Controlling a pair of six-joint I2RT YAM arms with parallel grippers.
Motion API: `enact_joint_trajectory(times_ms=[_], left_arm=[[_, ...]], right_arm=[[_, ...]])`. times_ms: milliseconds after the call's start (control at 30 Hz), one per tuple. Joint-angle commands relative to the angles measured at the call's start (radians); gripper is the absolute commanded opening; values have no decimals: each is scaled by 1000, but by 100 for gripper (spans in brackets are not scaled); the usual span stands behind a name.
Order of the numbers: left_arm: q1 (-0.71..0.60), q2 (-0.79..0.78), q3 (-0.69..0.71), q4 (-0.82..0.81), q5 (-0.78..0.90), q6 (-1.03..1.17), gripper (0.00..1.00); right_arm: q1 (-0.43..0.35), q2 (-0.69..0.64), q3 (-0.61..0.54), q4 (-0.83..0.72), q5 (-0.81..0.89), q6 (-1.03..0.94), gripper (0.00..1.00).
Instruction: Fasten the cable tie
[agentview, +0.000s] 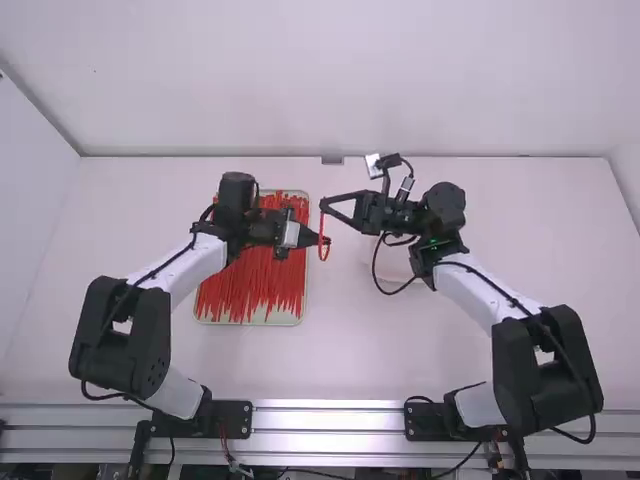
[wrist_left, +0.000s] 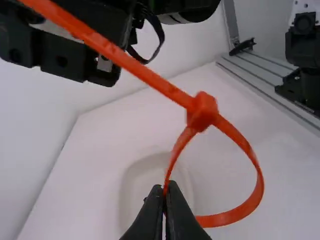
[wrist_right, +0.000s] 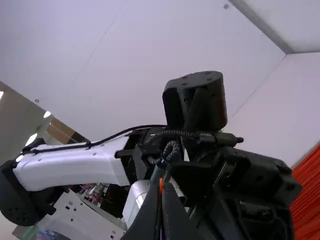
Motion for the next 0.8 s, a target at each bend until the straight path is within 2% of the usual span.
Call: enact_joint_trajectory(times_ms=[0, 300, 467, 767], left_arm=[[-7, 4, -15, 13, 9, -97, 2], [-6, 4, -15, 0, 11, -108, 2], [-6, 4, -15, 45, 94, -108, 2], [-6, 4, -15, 90, 148, -108, 2]], right_arm=[[-15, -17, 30, 12, 11, 0, 0], [-40, -17, 30, 11, 8, 2, 0], [-41, -17, 30, 11, 8, -1, 0], [-42, -17, 30, 11, 8, -1, 0]])
